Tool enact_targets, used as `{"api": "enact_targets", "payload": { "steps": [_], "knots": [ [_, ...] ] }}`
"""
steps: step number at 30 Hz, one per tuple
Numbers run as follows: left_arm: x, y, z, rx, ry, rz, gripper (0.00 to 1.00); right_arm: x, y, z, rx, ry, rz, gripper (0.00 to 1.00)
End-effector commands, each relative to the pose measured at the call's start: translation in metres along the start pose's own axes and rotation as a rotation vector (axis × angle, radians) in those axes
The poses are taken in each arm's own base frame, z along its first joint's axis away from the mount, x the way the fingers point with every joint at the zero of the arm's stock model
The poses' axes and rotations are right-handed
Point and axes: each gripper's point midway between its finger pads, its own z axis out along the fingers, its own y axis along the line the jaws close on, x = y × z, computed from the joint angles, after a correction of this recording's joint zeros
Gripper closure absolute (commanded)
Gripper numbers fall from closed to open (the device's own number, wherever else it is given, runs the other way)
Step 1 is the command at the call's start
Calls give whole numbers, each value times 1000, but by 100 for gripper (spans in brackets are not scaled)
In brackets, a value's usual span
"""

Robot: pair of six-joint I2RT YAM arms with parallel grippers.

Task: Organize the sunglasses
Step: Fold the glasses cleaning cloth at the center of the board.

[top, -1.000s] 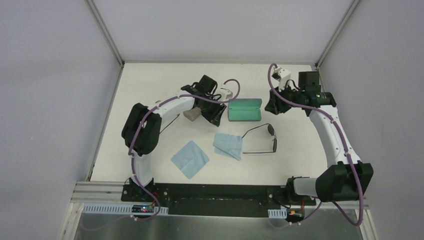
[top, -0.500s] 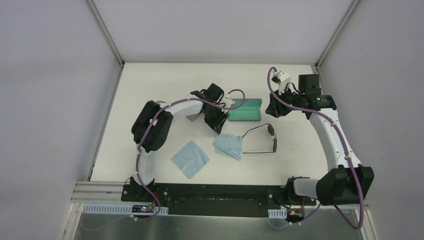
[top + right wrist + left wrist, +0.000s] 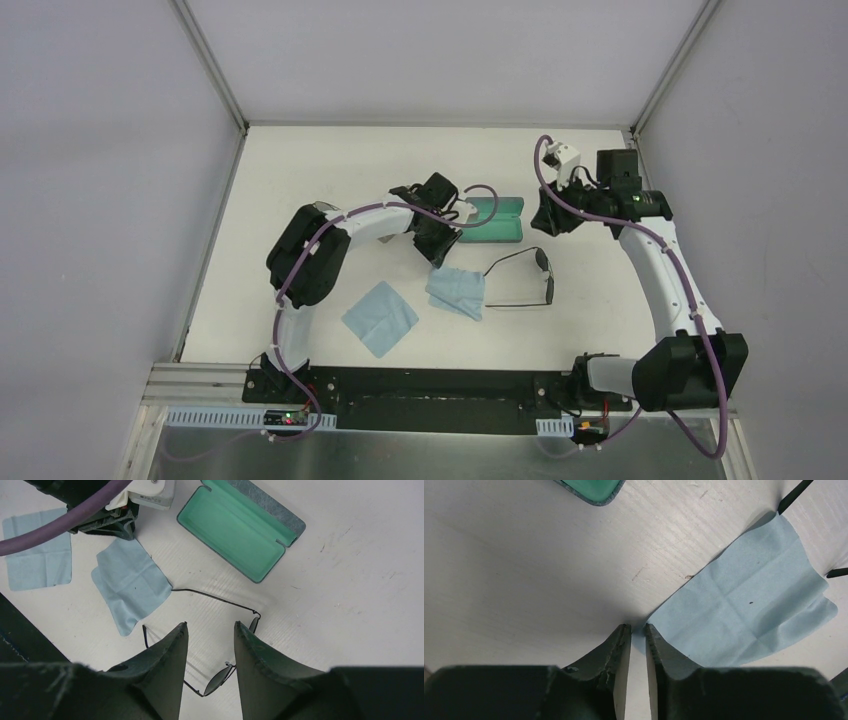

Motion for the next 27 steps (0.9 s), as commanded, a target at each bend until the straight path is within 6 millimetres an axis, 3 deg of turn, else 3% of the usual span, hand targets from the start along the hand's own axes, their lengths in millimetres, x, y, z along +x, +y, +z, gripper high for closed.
{"api": "enact_targets", "payload": {
  "steps": [1, 5, 13, 21, 27],
  "knots": [
    [15, 11, 4, -66, 43, 21, 85, -7, 2, -9, 18, -36, -41, 58],
    [9, 15, 0, -90, 26, 31, 100, -7, 4, -8, 6, -43, -49, 58],
    [3, 19, -19, -129, -10, 28, 100, -8, 18, 10, -55, -11, -108, 58],
    [10, 32, -31, -171, -23, -13, 100, -10, 32, 50, -133, 43, -100, 59],
    [-9, 40, -34, -203, -70, -14, 100, 3, 48, 85, -199, 121, -61, 60]
  ]
}}
